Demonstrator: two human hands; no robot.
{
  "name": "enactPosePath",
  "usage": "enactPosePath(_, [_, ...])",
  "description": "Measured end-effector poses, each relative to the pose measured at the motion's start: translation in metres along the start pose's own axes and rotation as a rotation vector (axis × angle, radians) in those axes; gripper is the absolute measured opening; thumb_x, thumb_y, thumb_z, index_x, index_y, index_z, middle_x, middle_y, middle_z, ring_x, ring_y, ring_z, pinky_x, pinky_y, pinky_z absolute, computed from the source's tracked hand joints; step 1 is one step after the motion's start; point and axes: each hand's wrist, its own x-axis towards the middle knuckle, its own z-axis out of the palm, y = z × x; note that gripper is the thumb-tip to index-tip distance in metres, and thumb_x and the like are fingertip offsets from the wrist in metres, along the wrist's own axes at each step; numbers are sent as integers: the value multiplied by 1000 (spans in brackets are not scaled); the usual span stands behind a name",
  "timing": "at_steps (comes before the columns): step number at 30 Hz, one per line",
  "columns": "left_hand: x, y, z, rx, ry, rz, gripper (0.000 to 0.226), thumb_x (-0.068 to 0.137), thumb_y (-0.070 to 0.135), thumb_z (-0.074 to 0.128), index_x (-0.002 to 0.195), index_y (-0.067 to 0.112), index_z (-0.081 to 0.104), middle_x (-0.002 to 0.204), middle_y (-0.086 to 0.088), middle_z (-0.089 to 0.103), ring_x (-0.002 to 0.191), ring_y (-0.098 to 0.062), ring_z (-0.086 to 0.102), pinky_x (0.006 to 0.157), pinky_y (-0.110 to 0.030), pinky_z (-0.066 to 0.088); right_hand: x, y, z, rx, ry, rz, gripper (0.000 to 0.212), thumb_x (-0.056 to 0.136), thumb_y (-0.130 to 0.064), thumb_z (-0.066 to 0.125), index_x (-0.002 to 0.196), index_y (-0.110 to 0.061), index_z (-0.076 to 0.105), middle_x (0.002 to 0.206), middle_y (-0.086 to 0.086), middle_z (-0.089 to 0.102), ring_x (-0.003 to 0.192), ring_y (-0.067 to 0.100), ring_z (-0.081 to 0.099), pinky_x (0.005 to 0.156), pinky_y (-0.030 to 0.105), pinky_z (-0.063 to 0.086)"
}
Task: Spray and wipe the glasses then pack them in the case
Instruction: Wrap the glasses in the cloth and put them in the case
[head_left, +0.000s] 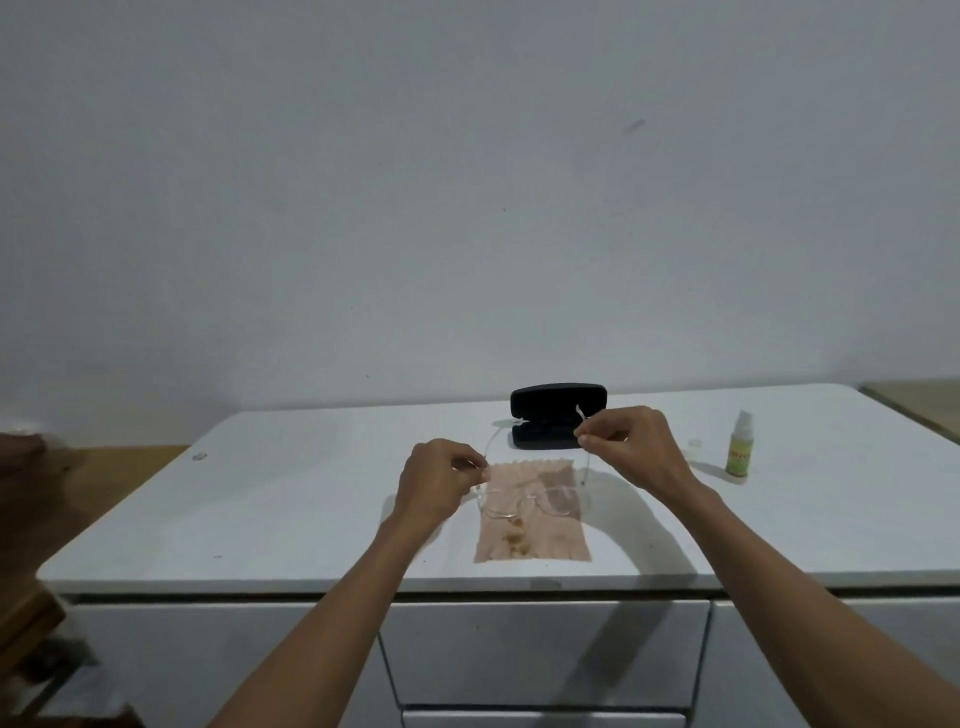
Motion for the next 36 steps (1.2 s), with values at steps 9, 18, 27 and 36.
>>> enactPosePath(9, [9,-20,-7,143,-117,79,46,76,-1,61,112,26,72,100,11,70,77,-20,63,78,-37,56,5,14,-11,76,-162,75,33,63,-14,62,85,-31,80,72,-7,79,78,10,75,70,24,53])
enactPosePath(18, [50,-39,14,139,-110,-5,15,88,28,74,102,25,80,84,11,71,64,-4,59,65,-19,43,31,39,21,-113,-266,176,12,86,-23,80,80,-33,80,81,2,79,84,26,72,73,31,52])
enactPosePath(27, [79,-38,34,43,-211,-127,19,74,13,89,63,25,78,59,11,67,71,-14,68,81,-41,61,48,43,41,-232,-393,179,9,78,-36,84,73,-32,78,67,-19,72,68,-5,66,63,22,45])
enactPosePath(36, [74,-30,19,-340,-309,-131,7,75,0,78,75,6,77,94,-27,75,103,-38,73,90,-50,61,52,42,29,99,-409,259,8,82,-12,84,78,-11,77,79,6,79,75,13,69,77,29,49])
